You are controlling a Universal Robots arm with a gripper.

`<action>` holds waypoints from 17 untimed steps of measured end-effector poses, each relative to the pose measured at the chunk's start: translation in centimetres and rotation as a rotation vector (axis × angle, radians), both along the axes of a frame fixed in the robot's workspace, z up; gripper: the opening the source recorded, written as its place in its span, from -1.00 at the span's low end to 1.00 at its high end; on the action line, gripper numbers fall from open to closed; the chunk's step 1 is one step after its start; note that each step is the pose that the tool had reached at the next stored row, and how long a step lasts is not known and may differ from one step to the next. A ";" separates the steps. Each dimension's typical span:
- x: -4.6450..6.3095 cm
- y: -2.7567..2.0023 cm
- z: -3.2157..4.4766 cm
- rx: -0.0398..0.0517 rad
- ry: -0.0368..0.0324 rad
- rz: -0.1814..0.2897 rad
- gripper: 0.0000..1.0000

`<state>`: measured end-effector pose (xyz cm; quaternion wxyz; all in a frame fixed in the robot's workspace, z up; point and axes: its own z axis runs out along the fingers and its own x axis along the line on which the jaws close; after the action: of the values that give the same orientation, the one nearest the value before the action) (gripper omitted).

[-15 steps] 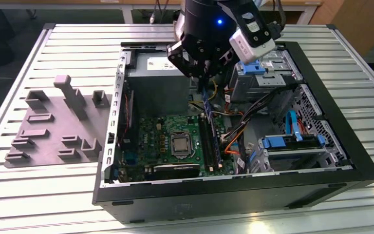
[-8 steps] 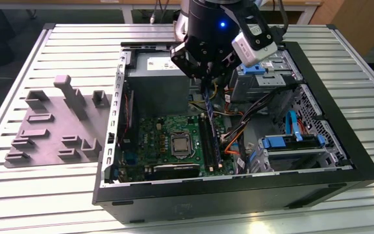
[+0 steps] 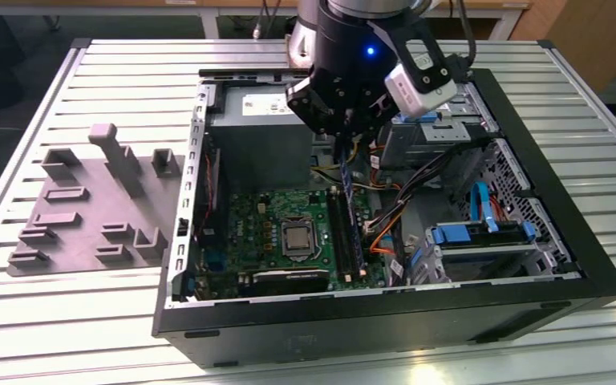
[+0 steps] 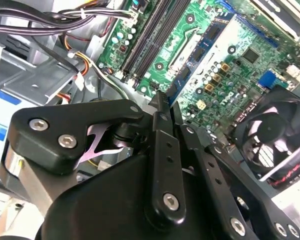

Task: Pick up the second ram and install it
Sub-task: 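Insert the second ram into the second slot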

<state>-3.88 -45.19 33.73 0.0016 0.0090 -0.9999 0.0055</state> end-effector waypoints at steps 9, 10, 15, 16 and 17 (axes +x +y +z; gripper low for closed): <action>0.1 0.02 -1.25 0.0003 0.0002 0.000 -0.72; 0.1 0.02 -1.25 0.0002 0.0002 0.000 -0.72; 0.1 0.02 -1.28 0.0005 0.0001 0.000 -0.72; 0.1 0.02 -1.28 0.0004 0.0001 0.000 -0.72; 0.1 0.02 -1.28 0.0004 0.0001 0.000 -0.72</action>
<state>-3.79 -45.17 32.44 0.0016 0.0090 -0.9999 0.0053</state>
